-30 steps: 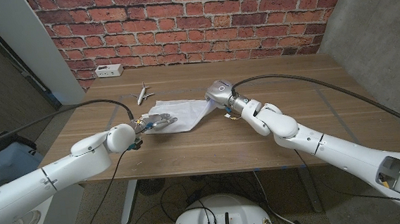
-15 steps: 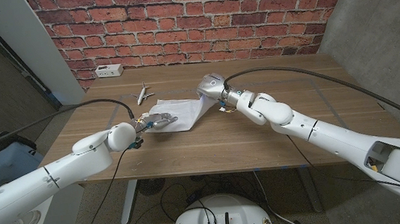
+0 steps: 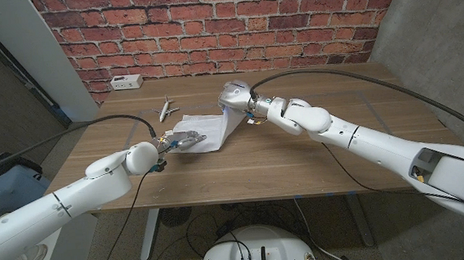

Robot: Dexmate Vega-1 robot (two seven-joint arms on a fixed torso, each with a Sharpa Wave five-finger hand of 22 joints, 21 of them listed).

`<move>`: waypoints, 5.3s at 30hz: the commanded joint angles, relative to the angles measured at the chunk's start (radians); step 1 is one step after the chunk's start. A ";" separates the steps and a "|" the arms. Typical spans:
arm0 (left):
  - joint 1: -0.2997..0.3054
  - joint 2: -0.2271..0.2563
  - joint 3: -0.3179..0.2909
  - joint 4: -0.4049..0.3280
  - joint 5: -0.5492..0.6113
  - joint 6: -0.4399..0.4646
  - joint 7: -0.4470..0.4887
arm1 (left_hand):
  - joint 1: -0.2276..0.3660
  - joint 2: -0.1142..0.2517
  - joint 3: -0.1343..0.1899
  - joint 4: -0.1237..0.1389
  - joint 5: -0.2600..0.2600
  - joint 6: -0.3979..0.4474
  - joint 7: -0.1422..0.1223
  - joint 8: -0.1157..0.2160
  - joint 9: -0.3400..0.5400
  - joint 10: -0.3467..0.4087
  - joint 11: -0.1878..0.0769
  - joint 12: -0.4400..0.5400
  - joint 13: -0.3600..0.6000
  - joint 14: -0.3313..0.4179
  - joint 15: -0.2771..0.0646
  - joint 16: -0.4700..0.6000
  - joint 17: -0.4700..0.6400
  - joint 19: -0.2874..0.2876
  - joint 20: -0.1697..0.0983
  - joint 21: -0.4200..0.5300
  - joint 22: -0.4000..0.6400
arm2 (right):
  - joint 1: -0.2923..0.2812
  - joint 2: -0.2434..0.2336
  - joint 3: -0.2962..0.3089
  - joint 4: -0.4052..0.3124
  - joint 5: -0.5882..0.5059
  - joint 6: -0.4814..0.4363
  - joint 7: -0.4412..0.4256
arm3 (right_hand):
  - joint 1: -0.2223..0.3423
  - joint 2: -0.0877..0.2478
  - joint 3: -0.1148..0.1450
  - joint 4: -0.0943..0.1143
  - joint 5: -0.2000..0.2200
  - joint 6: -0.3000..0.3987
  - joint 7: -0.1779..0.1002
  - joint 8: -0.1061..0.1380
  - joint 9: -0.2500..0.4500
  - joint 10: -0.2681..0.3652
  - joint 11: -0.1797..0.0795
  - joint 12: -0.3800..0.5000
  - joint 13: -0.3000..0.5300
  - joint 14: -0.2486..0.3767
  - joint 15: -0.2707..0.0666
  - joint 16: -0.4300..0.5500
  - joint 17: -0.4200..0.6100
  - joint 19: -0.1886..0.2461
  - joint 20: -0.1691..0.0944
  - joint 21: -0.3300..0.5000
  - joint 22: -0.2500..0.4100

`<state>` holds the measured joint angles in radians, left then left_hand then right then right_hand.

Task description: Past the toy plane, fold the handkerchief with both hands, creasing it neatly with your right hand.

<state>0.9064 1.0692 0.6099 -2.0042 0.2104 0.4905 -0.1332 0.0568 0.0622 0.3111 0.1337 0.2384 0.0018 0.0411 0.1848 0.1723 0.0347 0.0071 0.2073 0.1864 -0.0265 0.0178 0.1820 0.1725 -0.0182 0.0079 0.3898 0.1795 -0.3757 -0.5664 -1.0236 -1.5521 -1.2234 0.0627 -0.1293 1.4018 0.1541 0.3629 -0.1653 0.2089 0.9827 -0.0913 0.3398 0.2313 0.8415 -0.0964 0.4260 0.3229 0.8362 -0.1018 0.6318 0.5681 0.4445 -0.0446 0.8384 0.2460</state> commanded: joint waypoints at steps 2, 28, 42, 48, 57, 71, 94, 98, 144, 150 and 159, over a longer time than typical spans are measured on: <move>0.001 -0.002 0.002 0.002 -0.005 0.003 0.003 | 0.005 -0.009 -0.003 -0.001 0.006 0.001 0.004 0.001 0.003 0.001 0.002 0.000 0.002 0.000 -0.001 0.001 0.000 0.005 -0.002 0.001 0.002 | 0.071 0.032 -0.040 0.053 -0.010 0.056 -0.039 | 0.011 -0.002 -0.005 0.002 0.004 0.011 0.000 -0.005 0.005 0.010 0.003 0.009 0.004 0.014 -0.138 -0.009 0.006 -0.003 -0.098 0.015 -0.002; 0.029 0.010 -0.018 -0.010 -0.021 -0.001 0.033 | 0.007 -0.020 -0.011 -0.009 0.009 0.001 0.004 0.001 0.003 0.003 0.001 0.000 0.002 0.001 -0.002 0.001 0.000 0.008 -0.003 -0.008 0.002 | 0.178 0.112 -0.115 0.164 -0.026 0.118 -0.152 | 0.012 -0.005 -0.010 0.003 0.005 0.016 -0.003 -0.013 0.009 0.012 -0.003 0.002 0.006 0.026 -0.138 -0.030 0.021 -0.016 -0.103 0.058 -0.013; 0.029 0.009 -0.020 -0.005 -0.021 -0.010 0.043 | 0.008 -0.022 -0.013 -0.012 0.010 0.004 0.001 0.001 0.003 0.003 -0.004 0.000 0.002 0.001 -0.001 0.000 0.000 0.011 0.005 -0.012 0.002 | 0.216 0.148 -0.152 0.202 -0.028 0.122 -0.207 | 0.012 -0.005 -0.013 0.004 0.005 0.018 -0.004 -0.019 0.011 0.013 0.000 -0.002 0.008 0.030 -0.138 -0.042 0.029 -0.025 -0.105 0.081 -0.020; 0.028 0.007 -0.019 0.000 -0.022 -0.013 0.042 | 0.009 -0.022 -0.014 -0.013 0.011 0.005 0.001 0.002 0.003 0.003 -0.001 -0.001 0.002 0.001 -0.001 0.000 0.000 0.011 0.007 -0.014 0.002 | 0.235 0.167 -0.175 0.233 -0.029 0.135 -0.234 | 0.012 -0.005 -0.014 0.004 0.005 0.019 -0.004 -0.021 0.011 0.013 0.000 -0.004 0.009 0.031 -0.138 -0.047 0.033 -0.028 -0.106 0.091 -0.023; 0.027 0.004 -0.020 0.007 -0.026 -0.014 0.044 | 0.009 -0.022 -0.016 -0.015 0.012 0.005 0.001 0.001 0.003 0.006 -0.002 0.000 0.002 0.000 -0.002 0.000 0.000 0.012 0.006 -0.017 0.002 | 0.258 0.193 -0.204 0.275 -0.019 0.154 -0.266 | 0.012 -0.007 -0.016 0.004 0.005 0.016 -0.007 -0.026 0.013 0.006 -0.010 -0.009 0.013 0.032 -0.138 -0.056 0.040 -0.034 -0.108 0.108 -0.028; 0.017 -0.003 -0.015 0.018 -0.024 -0.017 0.042 | 0.010 -0.021 -0.018 -0.016 0.014 0.006 0.002 0.001 0.003 0.002 -0.001 -0.002 0.002 0.000 -0.002 0.000 0.000 0.013 0.006 -0.022 0.003 | 0.264 0.212 -0.223 0.310 0.000 0.136 -0.327 | -0.011 -0.008 -0.046 0.014 0.001 -0.070 -0.024 -0.084 0.013 -0.098 -0.019 -0.083 -0.003 -0.040 -0.138 -0.110 0.035 -0.066 -0.101 0.166 -0.044; -0.017 -0.019 0.002 0.037 -0.008 -0.021 0.021 | 0.010 -0.019 -0.021 -0.018 0.016 0.004 0.001 0.000 0.003 0.003 -0.001 -0.002 0.002 0.001 -0.002 0.000 0.000 0.016 0.005 -0.028 0.003 | 0.202 0.226 -0.158 0.338 0.153 0.105 -0.440 | -0.506 -0.025 -0.188 0.244 -0.030 -0.499 -0.068 -0.160 -0.022 -0.434 -0.012 -0.234 -0.059 -0.194 -0.094 -0.278 -0.049 -0.072 0.008 0.162 -0.072; -0.018 -0.019 0.002 0.035 -0.005 -0.021 0.022 | 0.010 -0.018 -0.021 -0.018 0.016 0.004 0.001 0.000 0.003 0.002 -0.002 -0.002 0.002 0.001 -0.002 0.000 0.000 0.016 0.005 -0.030 0.003 | 0.176 0.230 -0.122 0.331 0.223 0.101 -0.427 | -0.553 -0.009 -0.196 0.270 -0.029 -0.533 -0.062 -0.160 -0.024 -0.439 -0.006 -0.231 -0.063 -0.202 -0.093 -0.281 -0.043 -0.075 0.009 0.154 -0.072; 0.255 0.170 -0.188 -0.385 0.124 0.107 0.208 | 0.022 -0.007 -0.022 -0.027 0.021 0.076 -0.023 0.016 0.003 0.052 -0.017 0.012 0.001 0.046 -0.016 0.009 0.000 0.037 0.048 -0.045 0.004 | 0.101 0.152 -0.065 0.164 0.186 -0.009 -0.376 | -0.585 -0.003 -0.181 0.270 -0.026 -0.542 -0.040 -0.146 -0.032 -0.430 0.015 -0.222 -0.074 -0.207 -0.096 -0.298 -0.047 -0.071 0.020 0.136 -0.072; 0.292 0.185 -0.216 -0.406 0.125 0.102 0.226 | 0.023 -0.006 -0.023 -0.028 0.021 0.082 -0.027 0.015 0.003 0.058 -0.017 0.013 0.001 0.051 -0.018 0.009 0.000 0.041 0.050 -0.047 0.004 | 0.081 0.142 -0.053 0.128 0.175 -0.026 -0.360 | -0.588 -0.003 -0.179 0.268 -0.026 -0.544 -0.040 -0.146 -0.033 -0.429 0.016 -0.221 -0.075 -0.207 -0.096 -0.299 -0.047 -0.070 0.020 0.134 -0.072; 0.355 0.182 -0.281 -0.387 0.081 0.054 0.287 | 0.025 -0.005 -0.023 -0.030 0.021 0.080 -0.031 0.012 0.003 0.056 -0.017 0.011 0.001 0.057 -0.018 0.009 0.000 0.047 0.059 -0.048 0.004 | 0.042 0.138 -0.015 0.090 0.199 -0.055 -0.341 | -0.590 -0.006 -0.178 0.265 -0.026 -0.544 -0.038 -0.145 -0.033 -0.430 0.018 -0.222 -0.077 -0.207 -0.097 -0.300 -0.047 -0.069 0.021 0.132 -0.072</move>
<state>1.1539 1.2324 0.4262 -2.3748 0.3296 0.5896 0.0857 0.0732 0.0574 0.2876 0.1103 0.2553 0.0752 0.0142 0.1962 0.1727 0.0885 -0.0106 0.2113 0.1865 0.0165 0.0000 0.1820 0.1726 0.0235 0.0504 0.3435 0.1815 -0.2930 -0.4195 -1.0750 -1.4143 -1.0359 0.0537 -0.5030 0.8225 0.1489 0.1766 0.1001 0.1773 0.4350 -0.1334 0.1889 0.1951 0.4037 -0.0802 0.1965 0.2461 0.6266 -0.0573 0.3327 0.5189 0.3663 -0.0268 0.9758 0.1724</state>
